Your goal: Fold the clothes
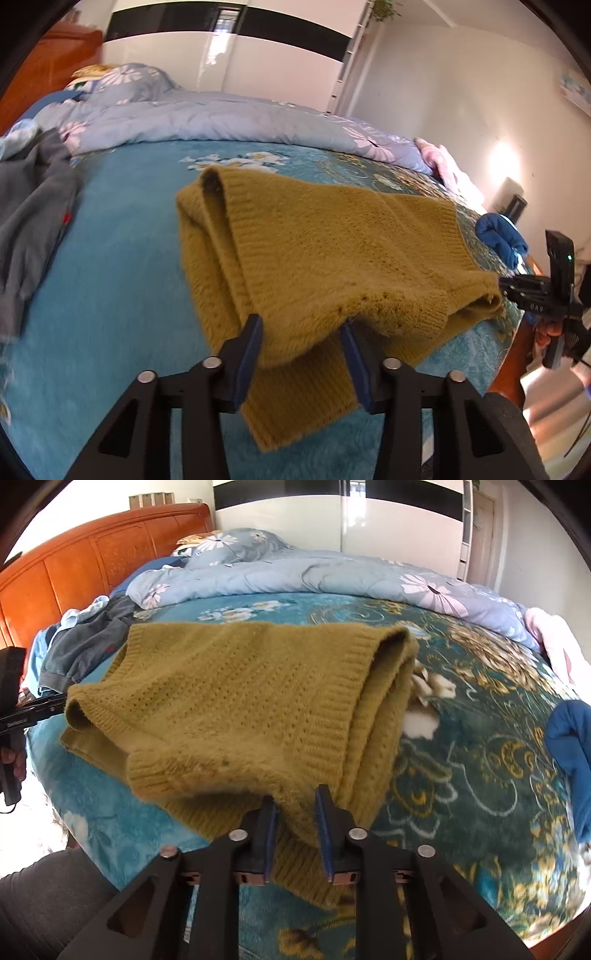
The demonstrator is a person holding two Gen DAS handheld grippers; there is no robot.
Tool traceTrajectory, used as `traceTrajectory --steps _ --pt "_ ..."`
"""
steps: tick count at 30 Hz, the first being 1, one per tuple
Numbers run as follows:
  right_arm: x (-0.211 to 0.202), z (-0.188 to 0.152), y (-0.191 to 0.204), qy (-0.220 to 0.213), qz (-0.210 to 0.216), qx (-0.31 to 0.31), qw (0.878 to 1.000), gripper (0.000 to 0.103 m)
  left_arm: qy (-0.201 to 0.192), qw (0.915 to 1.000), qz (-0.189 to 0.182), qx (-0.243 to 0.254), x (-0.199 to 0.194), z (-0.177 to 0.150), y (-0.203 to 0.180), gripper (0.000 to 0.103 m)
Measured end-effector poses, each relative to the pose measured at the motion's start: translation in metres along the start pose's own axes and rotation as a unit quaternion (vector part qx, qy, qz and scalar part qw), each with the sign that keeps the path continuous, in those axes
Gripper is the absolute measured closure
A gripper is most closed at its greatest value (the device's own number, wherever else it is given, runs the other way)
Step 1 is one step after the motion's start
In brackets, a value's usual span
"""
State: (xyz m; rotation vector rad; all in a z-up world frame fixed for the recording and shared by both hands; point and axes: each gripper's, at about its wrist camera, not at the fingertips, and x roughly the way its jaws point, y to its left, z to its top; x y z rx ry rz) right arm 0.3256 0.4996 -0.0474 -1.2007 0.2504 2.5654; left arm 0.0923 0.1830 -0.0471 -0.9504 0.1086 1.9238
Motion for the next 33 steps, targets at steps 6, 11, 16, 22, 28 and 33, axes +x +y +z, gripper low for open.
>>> traceTrajectory --steps 6,11,16,22,28,33 --pt "-0.029 -0.014 -0.012 -0.020 -0.002 0.077 0.997 0.071 -0.030 0.9927 -0.016 -0.116 -0.026 -0.012 0.018 0.040" --pt "-0.034 -0.023 -0.021 -0.035 0.050 0.189 0.980 0.070 -0.012 0.9675 -0.056 -0.246 -0.019 -0.021 0.032 0.039" --pt "-0.024 -0.024 -0.023 -0.034 0.103 0.266 0.958 0.069 0.005 0.9626 -0.074 -0.261 -0.008 -0.017 0.020 0.038" --pt "-0.009 -0.021 -0.022 -0.019 0.143 0.326 0.934 0.056 0.037 0.9409 -0.094 -0.323 0.013 -0.019 0.020 0.038" --pt "-0.001 -0.017 -0.027 -0.025 0.178 0.374 0.910 0.056 0.037 0.9097 -0.122 -0.395 0.027 -0.021 0.027 0.038" --pt "0.006 -0.008 -0.027 -0.019 0.169 0.388 0.906 0.059 0.030 0.8923 -0.118 -0.435 0.036 -0.018 0.032 0.040"
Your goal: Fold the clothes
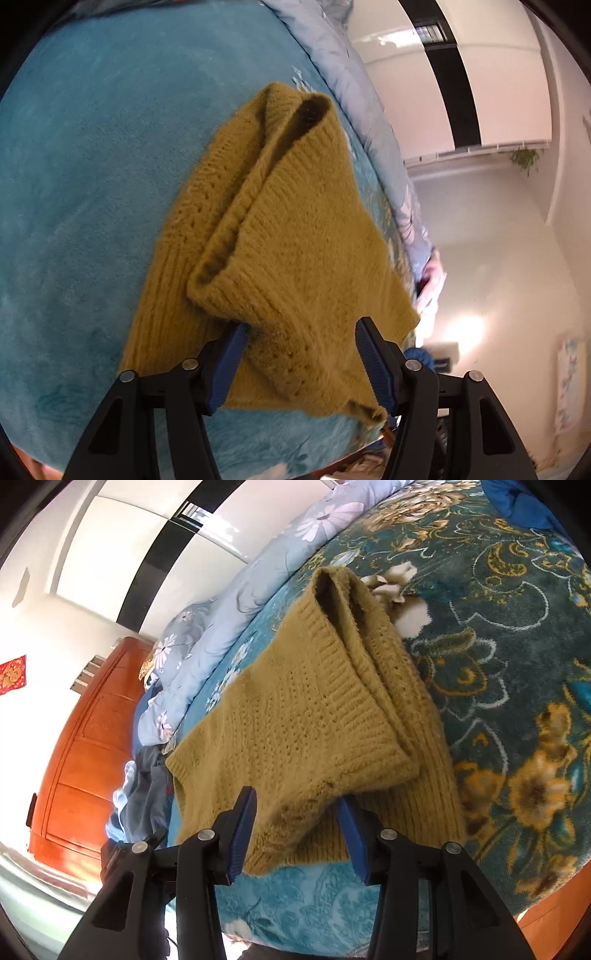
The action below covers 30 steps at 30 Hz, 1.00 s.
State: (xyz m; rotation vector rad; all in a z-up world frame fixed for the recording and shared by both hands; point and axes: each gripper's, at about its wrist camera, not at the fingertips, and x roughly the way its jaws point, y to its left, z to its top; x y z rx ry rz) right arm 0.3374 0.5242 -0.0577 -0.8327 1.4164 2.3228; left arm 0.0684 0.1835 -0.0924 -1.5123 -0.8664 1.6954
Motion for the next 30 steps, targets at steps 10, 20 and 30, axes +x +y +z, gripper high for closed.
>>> traceTrajectory --steps 10,20,30 --pt "0.003 0.002 0.001 0.014 -0.016 -0.010 1.000 0.092 -0.011 0.9996 0.010 -0.022 0.012 0.005 -0.001 0.090" --pt "-0.042 0.071 0.072 -0.063 0.032 -0.108 0.992 0.093 -0.077 0.9773 -0.143 0.136 -0.030 0.064 -0.141 0.092" --pt "-0.006 0.004 -0.001 0.015 0.003 -0.074 0.997 0.093 -0.024 0.9950 -0.059 0.077 -0.028 0.019 0.002 0.092"
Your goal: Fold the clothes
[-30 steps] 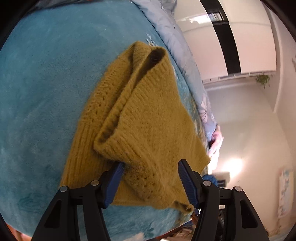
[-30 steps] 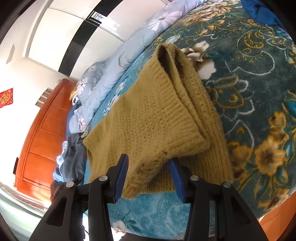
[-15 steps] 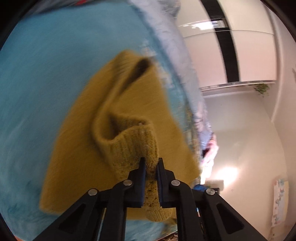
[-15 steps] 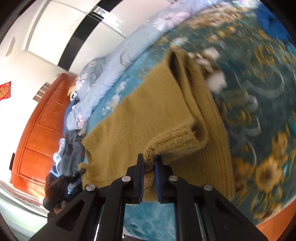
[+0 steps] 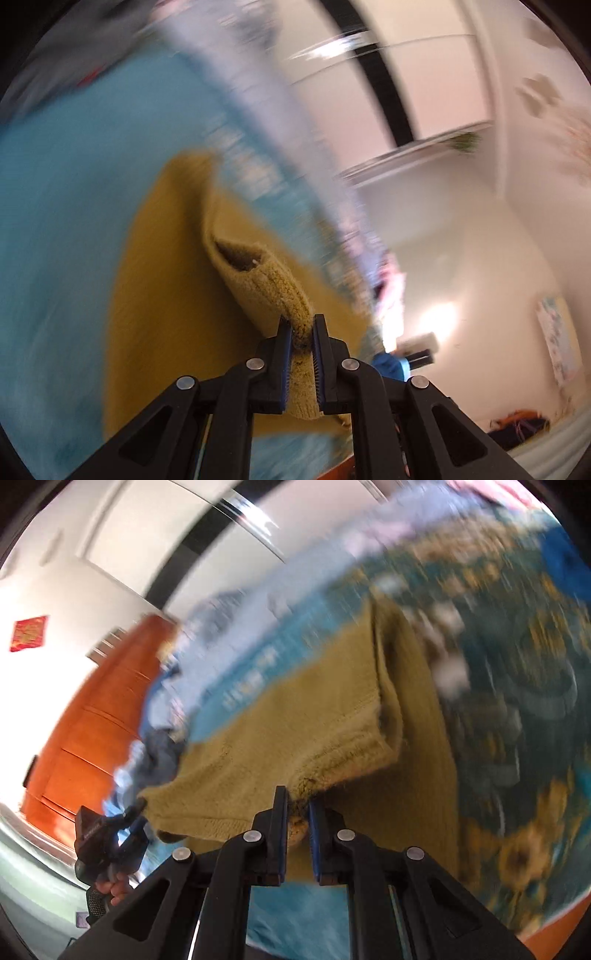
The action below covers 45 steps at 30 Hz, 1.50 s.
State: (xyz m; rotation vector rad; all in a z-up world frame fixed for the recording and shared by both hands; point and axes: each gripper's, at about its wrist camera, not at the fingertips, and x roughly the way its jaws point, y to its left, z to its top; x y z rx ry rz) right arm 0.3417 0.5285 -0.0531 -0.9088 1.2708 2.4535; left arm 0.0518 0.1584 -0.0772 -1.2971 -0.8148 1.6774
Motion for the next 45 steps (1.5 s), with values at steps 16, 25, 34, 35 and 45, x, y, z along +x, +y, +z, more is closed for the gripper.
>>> traceTrajectory --steps 16,25,34,35,45 --pt "-0.004 -0.018 -0.021 -0.003 0.004 0.057 0.998 0.088 0.016 0.9991 0.035 -0.019 -0.015 -0.036 0.029 0.061" --pt "0.009 -0.018 -0.015 -0.002 0.005 0.079 0.997 0.068 0.016 0.9980 0.043 -0.044 -0.006 -0.035 0.027 0.045" --pt "0.018 -0.015 -0.011 -0.007 0.005 0.090 0.996 0.080 -0.004 0.9981 0.039 -0.048 0.001 -0.029 0.016 0.060" --pt "0.018 -0.015 -0.010 -0.008 0.005 0.088 0.996 0.084 -0.006 0.9979 0.040 -0.050 0.002 -0.029 0.016 0.077" --pt "0.005 -0.011 -0.003 -0.022 -0.007 0.058 0.998 0.093 -0.003 0.9987 0.037 -0.035 0.000 -0.032 0.005 0.093"
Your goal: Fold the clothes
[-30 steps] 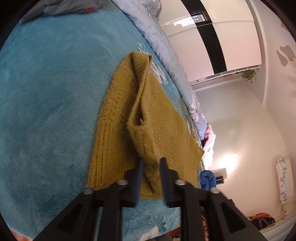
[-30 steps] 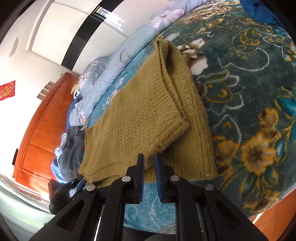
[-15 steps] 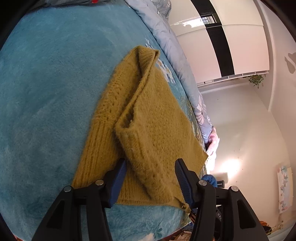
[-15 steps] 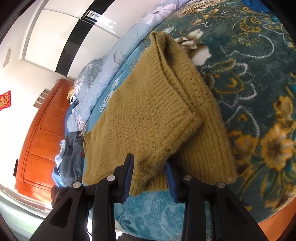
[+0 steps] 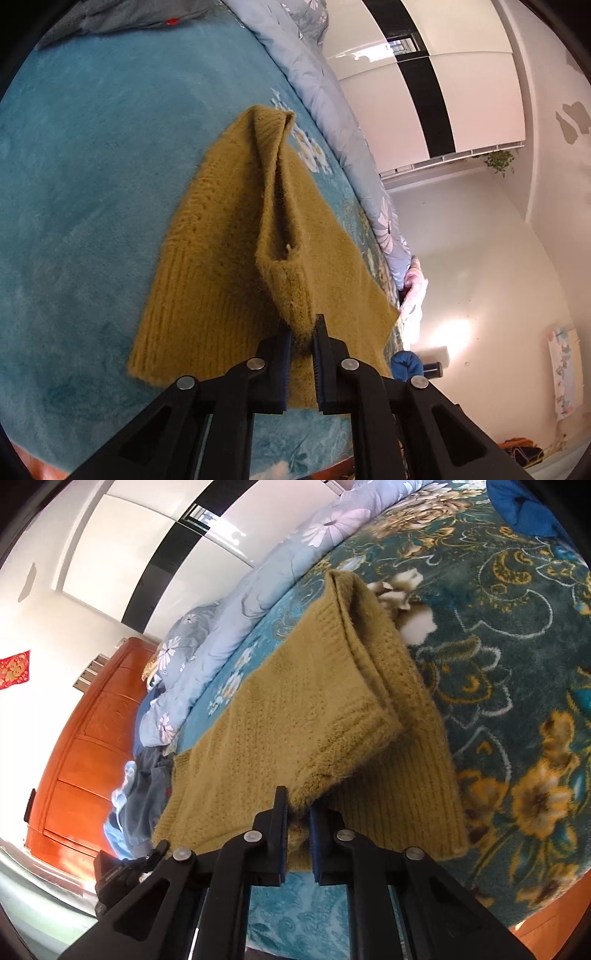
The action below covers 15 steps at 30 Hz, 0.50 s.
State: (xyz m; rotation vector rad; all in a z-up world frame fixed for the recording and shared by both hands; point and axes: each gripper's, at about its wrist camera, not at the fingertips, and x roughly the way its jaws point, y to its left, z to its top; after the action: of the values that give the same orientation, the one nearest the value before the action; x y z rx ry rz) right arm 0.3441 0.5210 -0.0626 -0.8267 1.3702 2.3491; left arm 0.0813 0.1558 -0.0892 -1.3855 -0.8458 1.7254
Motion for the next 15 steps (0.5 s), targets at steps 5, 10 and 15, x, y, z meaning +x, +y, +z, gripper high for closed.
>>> traceTrajectory --steps 5,10,15 --pt "0.013 -0.008 -0.020 0.018 -0.015 0.028 0.999 0.093 0.007 0.9994 0.024 -0.025 0.013 -0.005 0.025 0.093" --pt "0.015 -0.008 -0.021 0.022 -0.018 0.024 0.999 0.093 0.010 0.9994 0.033 -0.005 0.016 -0.003 0.020 0.093" --pt "0.013 -0.007 -0.009 0.027 -0.036 -0.014 0.999 0.091 0.022 0.9988 0.038 0.019 0.014 0.000 0.009 0.090"
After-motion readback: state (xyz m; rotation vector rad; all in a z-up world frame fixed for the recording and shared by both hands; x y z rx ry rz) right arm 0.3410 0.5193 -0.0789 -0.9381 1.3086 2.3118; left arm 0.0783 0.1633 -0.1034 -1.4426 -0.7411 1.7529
